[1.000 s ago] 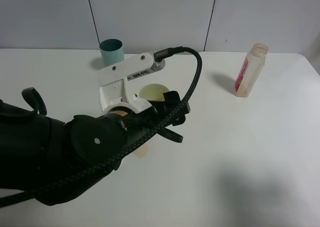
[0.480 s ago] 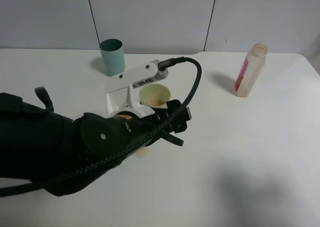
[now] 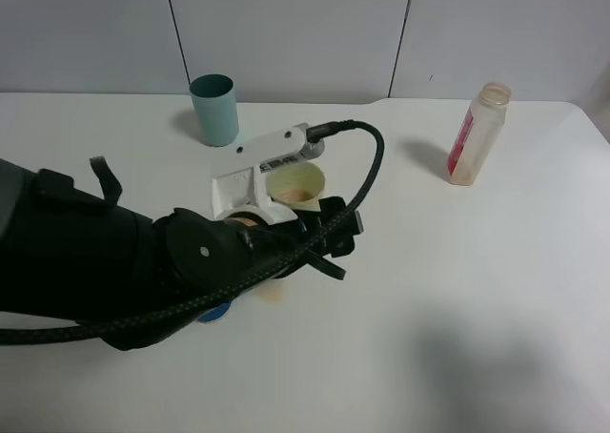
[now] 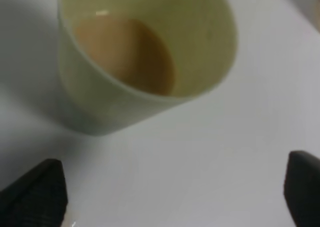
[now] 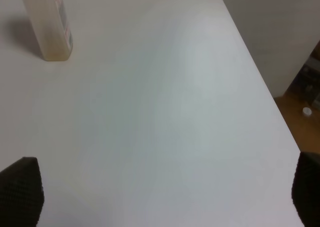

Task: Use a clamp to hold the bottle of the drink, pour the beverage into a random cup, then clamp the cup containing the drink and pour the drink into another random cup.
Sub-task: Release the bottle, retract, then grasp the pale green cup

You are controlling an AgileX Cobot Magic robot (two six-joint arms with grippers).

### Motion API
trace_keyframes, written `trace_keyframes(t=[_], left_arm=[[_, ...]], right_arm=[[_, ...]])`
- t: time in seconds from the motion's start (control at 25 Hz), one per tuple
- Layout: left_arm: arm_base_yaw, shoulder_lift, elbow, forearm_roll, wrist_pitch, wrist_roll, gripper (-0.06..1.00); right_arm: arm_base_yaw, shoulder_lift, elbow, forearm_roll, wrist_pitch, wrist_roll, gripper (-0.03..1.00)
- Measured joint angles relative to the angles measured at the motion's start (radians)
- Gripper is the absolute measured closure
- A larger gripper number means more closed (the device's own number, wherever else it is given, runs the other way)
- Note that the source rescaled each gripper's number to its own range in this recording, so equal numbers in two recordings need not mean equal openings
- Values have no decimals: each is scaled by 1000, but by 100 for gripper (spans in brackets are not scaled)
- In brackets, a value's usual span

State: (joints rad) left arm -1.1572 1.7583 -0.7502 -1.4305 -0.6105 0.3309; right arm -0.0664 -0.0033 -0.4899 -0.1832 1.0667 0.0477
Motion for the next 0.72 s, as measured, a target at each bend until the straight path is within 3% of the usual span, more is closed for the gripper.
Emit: trace_keyframes(t=[0.2, 0.72], left_arm=[[0, 38, 0, 16, 7, -56, 21], [0, 38, 0, 60, -12, -73, 21]], right_arm=[[0, 0, 0, 0, 0, 0, -3], [0, 0, 0, 0, 0, 0, -3]])
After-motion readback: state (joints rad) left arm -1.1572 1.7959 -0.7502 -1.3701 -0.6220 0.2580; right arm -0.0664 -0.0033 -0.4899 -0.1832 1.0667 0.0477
